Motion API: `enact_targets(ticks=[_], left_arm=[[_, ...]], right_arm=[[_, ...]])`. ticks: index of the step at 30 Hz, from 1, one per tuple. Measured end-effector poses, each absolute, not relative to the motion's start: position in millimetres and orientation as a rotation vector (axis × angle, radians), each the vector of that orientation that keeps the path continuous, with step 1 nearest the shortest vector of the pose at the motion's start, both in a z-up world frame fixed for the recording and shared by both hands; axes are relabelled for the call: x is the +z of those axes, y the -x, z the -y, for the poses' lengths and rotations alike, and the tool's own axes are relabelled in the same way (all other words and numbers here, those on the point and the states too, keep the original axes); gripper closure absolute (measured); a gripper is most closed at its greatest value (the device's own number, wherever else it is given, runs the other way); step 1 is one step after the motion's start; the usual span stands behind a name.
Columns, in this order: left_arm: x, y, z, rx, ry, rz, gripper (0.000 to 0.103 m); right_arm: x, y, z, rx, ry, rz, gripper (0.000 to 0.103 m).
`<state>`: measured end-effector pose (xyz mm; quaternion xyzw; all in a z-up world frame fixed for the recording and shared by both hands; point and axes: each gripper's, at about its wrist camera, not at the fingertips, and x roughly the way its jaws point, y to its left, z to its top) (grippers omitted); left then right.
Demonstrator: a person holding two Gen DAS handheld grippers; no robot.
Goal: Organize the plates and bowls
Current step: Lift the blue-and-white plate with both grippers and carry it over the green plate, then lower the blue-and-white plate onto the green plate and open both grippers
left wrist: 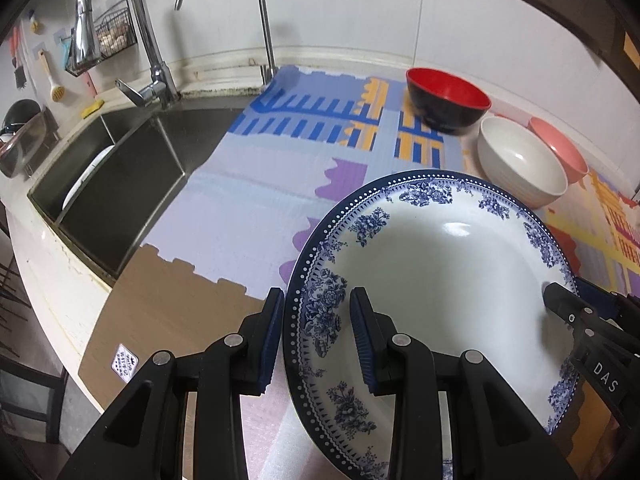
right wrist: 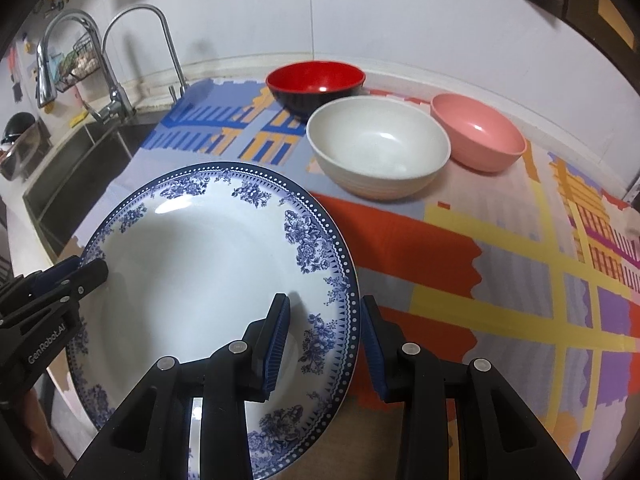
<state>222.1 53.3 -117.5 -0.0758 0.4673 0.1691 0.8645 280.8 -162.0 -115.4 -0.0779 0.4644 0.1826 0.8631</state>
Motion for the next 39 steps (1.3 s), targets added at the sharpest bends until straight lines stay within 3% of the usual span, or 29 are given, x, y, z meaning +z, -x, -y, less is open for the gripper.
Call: enact_targets(ticks=[25, 33, 39], left_arm=[[-134, -231, -57, 0.348, 0.166, -1.039, 0.067], [-121, -226, -52, 0.363, 0.131, -0.985, 0.047], [-105, -225, -47, 0.330, 0.126, -0.947, 0.044]], right_arm=[[-138, -286, 154, 0.392, 0.192, -1.035, 0.064], [-136, -286, 157, 0.402, 0.187, -1.038, 0.063], [-124, -282, 164, 0.399, 0.165, -0.997, 0.058]])
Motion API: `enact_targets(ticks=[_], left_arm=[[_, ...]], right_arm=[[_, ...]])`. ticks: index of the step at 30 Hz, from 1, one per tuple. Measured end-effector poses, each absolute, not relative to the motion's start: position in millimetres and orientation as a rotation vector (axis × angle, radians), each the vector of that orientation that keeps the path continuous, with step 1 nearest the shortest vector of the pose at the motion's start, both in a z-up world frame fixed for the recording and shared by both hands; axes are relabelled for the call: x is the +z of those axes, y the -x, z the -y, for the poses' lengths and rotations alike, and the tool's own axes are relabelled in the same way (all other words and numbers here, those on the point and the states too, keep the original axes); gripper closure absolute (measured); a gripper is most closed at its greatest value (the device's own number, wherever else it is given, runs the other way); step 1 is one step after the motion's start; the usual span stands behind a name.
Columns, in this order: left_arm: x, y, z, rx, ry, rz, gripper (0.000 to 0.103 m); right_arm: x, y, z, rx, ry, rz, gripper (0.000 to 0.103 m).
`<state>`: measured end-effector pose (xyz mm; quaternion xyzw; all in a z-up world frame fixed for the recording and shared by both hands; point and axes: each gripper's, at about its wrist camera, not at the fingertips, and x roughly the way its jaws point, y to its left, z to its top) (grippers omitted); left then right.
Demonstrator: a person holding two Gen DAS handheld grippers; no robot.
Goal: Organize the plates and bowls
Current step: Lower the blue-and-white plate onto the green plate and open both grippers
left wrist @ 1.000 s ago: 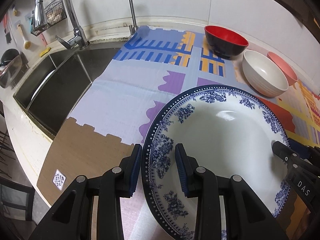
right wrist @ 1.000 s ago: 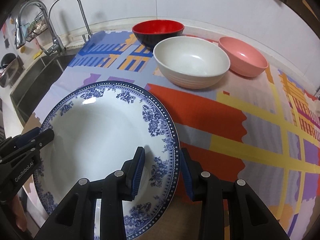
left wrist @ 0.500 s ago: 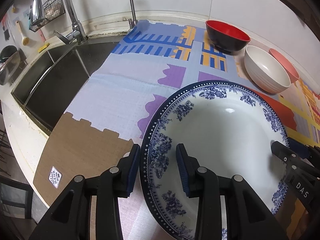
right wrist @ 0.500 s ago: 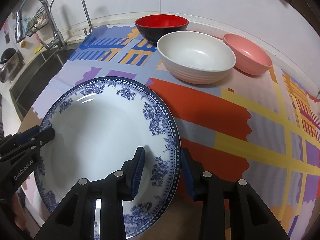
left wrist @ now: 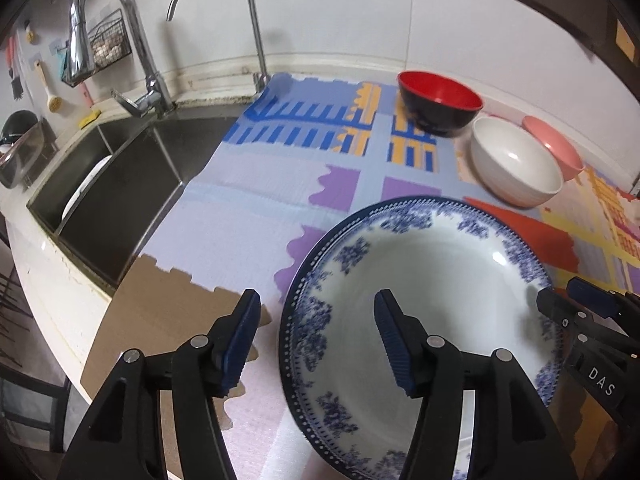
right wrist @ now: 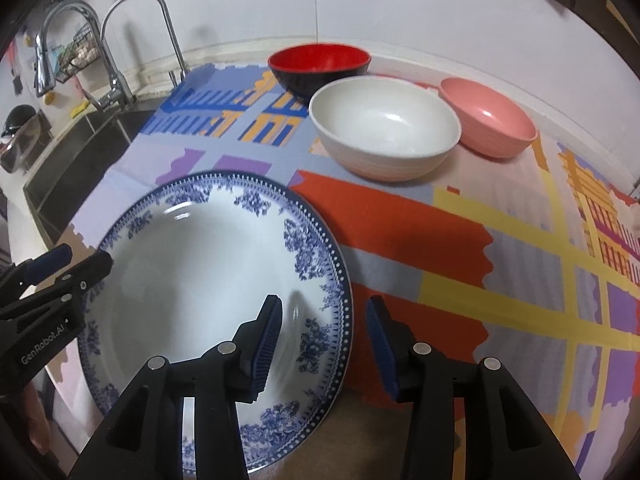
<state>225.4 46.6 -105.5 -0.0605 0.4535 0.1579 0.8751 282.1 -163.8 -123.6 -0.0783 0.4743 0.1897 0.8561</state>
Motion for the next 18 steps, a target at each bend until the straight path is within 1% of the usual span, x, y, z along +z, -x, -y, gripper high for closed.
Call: enact_targets(ticks=[3, 4, 6, 8, 18], left_arm=[[-95, -229, -41, 0.308, 0.107, -0.920, 0.043], [-93, -231, -39, 0.300, 0.098, -0.914, 0.043], [-88, -236, -34, 0.287, 0.081, -0.898, 0.043], [-84, -240, -29, 0.270, 0.073, -0.886, 0.043], [-60, -278, -7, 0.130, 0.030, -0.845, 0.043]], right_arm=[[-114, -280, 171, 0.382, 0.134, -0.953, 0.058], [-111, -281, 173, 0.375, 0.126, -0.939, 0.056], [-105, -281, 178, 0.367, 0.114, -0.909, 0.047], [-101, -284, 183, 0.354, 0.111, -0.886, 0.045], [-81, -304, 206, 0.315, 0.049, -0.832, 0.045]])
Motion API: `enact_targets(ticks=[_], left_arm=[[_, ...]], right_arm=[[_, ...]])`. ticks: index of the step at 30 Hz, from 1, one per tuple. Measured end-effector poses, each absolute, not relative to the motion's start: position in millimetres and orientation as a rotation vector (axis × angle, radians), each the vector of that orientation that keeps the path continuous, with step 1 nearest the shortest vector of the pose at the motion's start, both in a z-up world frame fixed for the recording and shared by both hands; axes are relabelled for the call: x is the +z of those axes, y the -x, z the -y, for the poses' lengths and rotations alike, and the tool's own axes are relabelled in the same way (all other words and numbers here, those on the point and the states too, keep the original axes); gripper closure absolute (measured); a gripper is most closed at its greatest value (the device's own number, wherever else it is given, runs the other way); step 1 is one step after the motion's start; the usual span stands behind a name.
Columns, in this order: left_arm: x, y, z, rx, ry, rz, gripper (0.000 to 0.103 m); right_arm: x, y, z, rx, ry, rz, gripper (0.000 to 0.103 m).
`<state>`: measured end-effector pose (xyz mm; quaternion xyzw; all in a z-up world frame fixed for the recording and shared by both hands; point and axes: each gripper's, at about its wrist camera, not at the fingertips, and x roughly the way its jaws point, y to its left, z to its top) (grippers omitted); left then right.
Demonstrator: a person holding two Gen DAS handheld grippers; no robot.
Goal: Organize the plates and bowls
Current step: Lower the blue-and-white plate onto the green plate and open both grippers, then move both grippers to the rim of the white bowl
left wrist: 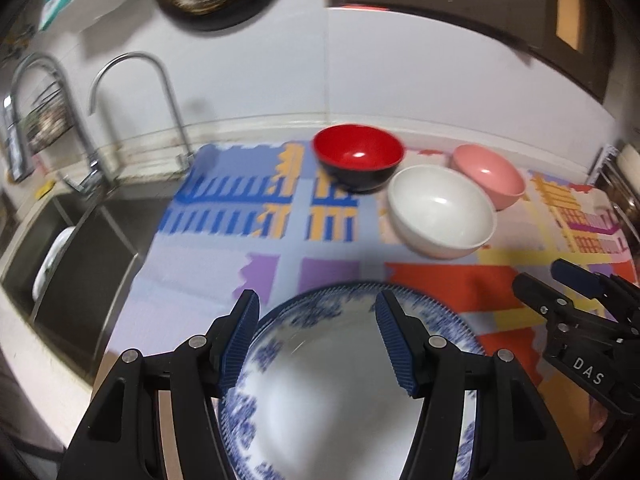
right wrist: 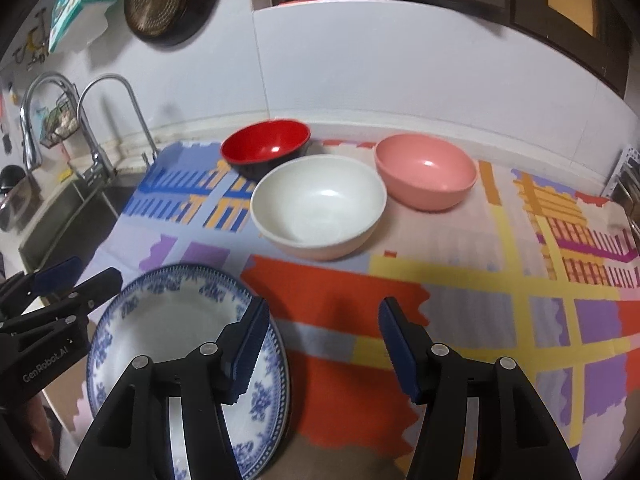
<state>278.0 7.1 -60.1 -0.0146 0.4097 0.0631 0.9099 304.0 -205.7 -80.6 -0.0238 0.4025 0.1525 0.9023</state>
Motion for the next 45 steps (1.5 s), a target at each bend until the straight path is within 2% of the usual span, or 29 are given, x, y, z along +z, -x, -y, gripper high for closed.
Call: enact_targets(ticks=[10, 22, 25, 29, 32, 37, 43, 45], left_arm=[[-48, -329, 9, 0.038, -0.027, -0.830, 0.043], [-74, -397, 21, -0.060, -0.047, -0.898, 0.044], [-85, -411, 22, -0.070, -0.043, -0.925, 0.045], [-97, -425, 25, -0.079, -0.050, -0.956, 0.049], [-106, -435, 28, -0.085, -0.055, -0.982, 0.057], [-115, -446, 30, -0.099, -0.047, -1.013, 0.061], [-123, -452, 32, -0.106, -0.030, -1.040, 0.074], [-125, -455, 32, -0.112, -0.022, -1.051, 0.083]], right_arm=[[-63, -339, 220, 0.266, 0.016, -0.769, 0.045], [-85, -391, 226, 0.239, -0.049, -0.846, 0.046], [-95, -403, 225, 0.243, -0.054, -0.878, 0.053], [-106, -417, 224, 0.241, -0.062, -0.913, 0.059], [-112, -424, 224, 0.249, -0.065, -0.934, 0.062], [-117, -433, 222, 0.263, -0.070, -0.952, 0.068], [-121, -438, 219, 0.274, -0.063, -0.977, 0.079], [-122, -440, 218, 0.277, -0.061, -0.984, 0.085]])
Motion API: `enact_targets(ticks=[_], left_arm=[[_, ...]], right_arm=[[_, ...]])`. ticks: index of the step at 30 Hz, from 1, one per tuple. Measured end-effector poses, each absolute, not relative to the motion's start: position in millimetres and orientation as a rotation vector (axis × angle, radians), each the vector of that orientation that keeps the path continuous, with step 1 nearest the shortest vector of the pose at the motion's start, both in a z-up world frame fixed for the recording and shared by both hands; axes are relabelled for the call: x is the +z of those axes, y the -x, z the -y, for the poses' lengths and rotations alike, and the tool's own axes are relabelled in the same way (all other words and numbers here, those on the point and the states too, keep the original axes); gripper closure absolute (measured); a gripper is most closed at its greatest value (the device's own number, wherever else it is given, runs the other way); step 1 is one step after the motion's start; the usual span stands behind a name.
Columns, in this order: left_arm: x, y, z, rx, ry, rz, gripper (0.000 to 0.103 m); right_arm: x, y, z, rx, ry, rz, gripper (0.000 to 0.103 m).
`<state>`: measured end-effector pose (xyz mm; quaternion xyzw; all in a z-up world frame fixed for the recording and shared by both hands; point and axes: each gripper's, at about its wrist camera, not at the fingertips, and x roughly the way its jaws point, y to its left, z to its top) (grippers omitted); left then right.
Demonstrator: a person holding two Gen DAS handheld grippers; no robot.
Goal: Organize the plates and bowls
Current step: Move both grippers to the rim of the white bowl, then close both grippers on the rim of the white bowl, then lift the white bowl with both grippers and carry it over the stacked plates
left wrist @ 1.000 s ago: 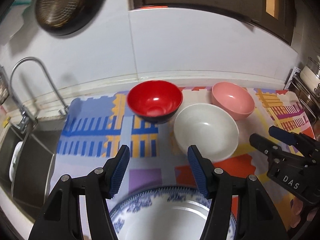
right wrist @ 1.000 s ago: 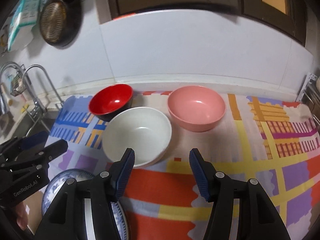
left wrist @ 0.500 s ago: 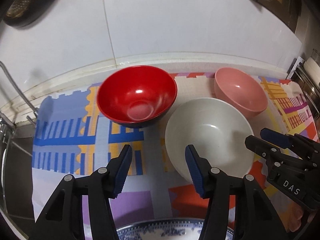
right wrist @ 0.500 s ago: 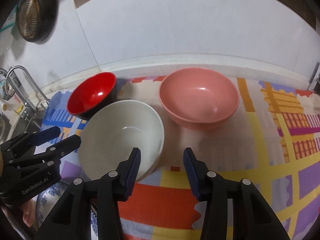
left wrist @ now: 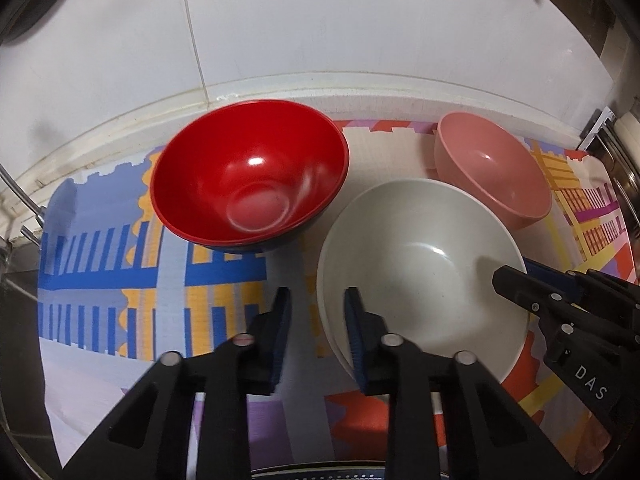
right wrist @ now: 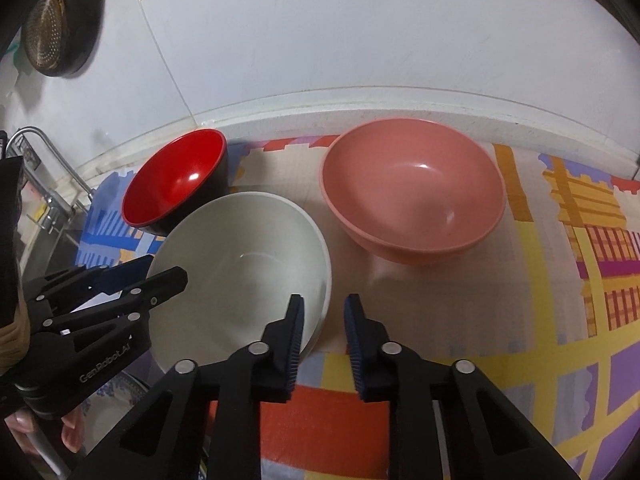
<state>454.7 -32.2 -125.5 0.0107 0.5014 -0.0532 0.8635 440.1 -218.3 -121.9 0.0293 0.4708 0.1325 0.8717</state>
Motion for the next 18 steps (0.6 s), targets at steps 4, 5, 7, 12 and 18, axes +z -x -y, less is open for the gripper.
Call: enact_targets(ticks=[4, 5, 7, 12, 18], left_arm=[[-126, -455, 36, -0.121, -0.019, -1.056, 0.091], [-126, -455, 36, -0.117, -0.021, -1.055, 0.091], [-125, -455, 36, -0.114, -0.014, -1.054, 0.091], [-116, -447, 39, -0.111, 0.002, -1.041, 0.092], [-98, -424, 49, -0.113, 0.017, -1.019, 0.092]], right_arm=[[-122, -441, 219, 0.290, -0.082, -0.995, 0.089], [-121, -441, 218, 0.291, -0.077, -0.996, 0.089], [-120, -443, 217, 0.289, -0.071, -0.997, 0.089], [-118, -439, 218, 0.288, -0.071, -0.999, 0.089], [-101, -423, 226, 0.287, -0.065, -0.964, 0.089]])
